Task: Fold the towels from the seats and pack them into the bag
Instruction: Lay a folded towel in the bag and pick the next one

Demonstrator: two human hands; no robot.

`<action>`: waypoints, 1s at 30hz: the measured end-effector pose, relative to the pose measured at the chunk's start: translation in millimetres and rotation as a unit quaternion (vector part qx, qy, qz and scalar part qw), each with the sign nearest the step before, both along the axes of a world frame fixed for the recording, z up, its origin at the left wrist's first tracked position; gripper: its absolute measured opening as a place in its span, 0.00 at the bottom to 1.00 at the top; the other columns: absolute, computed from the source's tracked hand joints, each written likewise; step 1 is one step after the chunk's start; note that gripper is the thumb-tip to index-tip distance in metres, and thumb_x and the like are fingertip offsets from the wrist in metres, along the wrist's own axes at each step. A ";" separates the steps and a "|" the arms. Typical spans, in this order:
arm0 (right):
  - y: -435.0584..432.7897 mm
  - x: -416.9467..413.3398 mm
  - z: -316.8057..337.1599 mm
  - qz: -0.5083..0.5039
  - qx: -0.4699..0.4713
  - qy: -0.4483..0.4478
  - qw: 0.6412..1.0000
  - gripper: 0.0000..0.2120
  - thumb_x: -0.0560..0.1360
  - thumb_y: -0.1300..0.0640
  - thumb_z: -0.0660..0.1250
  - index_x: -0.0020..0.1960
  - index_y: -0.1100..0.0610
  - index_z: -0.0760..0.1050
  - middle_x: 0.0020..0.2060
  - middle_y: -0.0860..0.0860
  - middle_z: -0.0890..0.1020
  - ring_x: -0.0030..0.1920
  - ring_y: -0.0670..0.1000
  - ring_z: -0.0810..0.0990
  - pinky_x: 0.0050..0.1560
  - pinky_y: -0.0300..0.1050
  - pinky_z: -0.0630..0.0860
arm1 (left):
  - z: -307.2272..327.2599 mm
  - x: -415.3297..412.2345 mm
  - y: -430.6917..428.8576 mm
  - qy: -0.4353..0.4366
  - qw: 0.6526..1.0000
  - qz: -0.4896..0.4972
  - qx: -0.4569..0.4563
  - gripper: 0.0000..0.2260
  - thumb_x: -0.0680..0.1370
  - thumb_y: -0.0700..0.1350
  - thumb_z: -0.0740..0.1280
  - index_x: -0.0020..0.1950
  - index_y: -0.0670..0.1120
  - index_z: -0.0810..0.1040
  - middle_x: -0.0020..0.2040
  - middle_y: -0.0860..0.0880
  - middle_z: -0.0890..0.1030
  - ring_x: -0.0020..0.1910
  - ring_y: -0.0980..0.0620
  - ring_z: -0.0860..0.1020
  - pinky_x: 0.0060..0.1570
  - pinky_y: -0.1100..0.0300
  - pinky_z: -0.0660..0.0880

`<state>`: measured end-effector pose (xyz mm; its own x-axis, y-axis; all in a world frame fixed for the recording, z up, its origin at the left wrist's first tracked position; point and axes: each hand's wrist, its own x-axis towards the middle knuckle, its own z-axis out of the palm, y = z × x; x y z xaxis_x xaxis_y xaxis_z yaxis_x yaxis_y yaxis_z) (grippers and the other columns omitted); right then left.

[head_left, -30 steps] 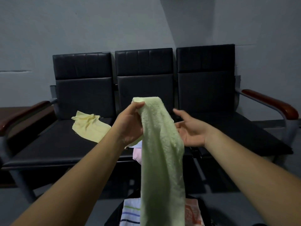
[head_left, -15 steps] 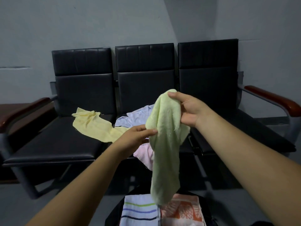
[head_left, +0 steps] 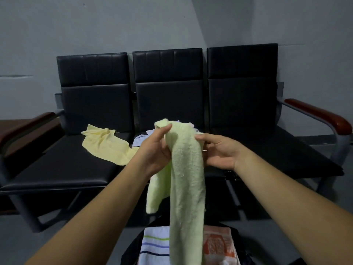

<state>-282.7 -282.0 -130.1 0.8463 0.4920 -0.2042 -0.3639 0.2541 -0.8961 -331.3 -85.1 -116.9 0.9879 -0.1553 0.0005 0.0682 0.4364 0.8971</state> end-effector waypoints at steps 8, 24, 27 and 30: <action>5.3 7.5 5.5 -0.107 -0.030 -0.099 0.989 0.15 0.76 0.60 0.72 0.60 0.65 0.80 0.52 0.58 0.83 0.52 0.56 0.81 0.59 0.56 0.76 | -4.0 2.8 37.7 -0.030 0.968 0.078 0.237 0.10 0.79 0.38 0.69 0.57 0.35 0.82 0.51 0.37 0.85 0.47 0.43 0.83 0.47 0.53 0.80; -6.1 5.8 22.6 -0.168 0.011 -0.135 0.977 0.10 0.78 0.66 0.69 0.57 0.69 0.80 0.52 0.63 0.85 0.53 0.58 0.86 0.51 0.48 0.83 | -4.7 6.2 45.0 -0.024 0.976 0.090 0.197 0.07 0.79 0.38 0.68 0.54 0.39 0.83 0.47 0.43 0.86 0.46 0.48 0.84 0.47 0.57 0.82; -8.7 4.5 21.9 -0.208 -0.100 -0.193 0.954 0.08 0.79 0.59 0.70 0.55 0.62 0.82 0.47 0.58 0.87 0.44 0.55 0.87 0.41 0.46 0.82 | 0.4 4.5 47.9 -0.047 0.956 0.131 0.258 0.07 0.80 0.41 0.69 0.54 0.40 0.84 0.49 0.43 0.87 0.45 0.48 0.84 0.50 0.53 0.83; -9.2 7.0 18.6 -0.211 -0.138 -0.199 0.947 0.08 0.79 0.55 0.70 0.54 0.58 0.83 0.46 0.55 0.87 0.43 0.56 0.84 0.43 0.51 0.79 | 4.2 3.1 45.0 -0.060 0.955 0.147 0.249 0.09 0.79 0.44 0.70 0.55 0.41 0.84 0.48 0.43 0.87 0.42 0.48 0.84 0.50 0.51 0.83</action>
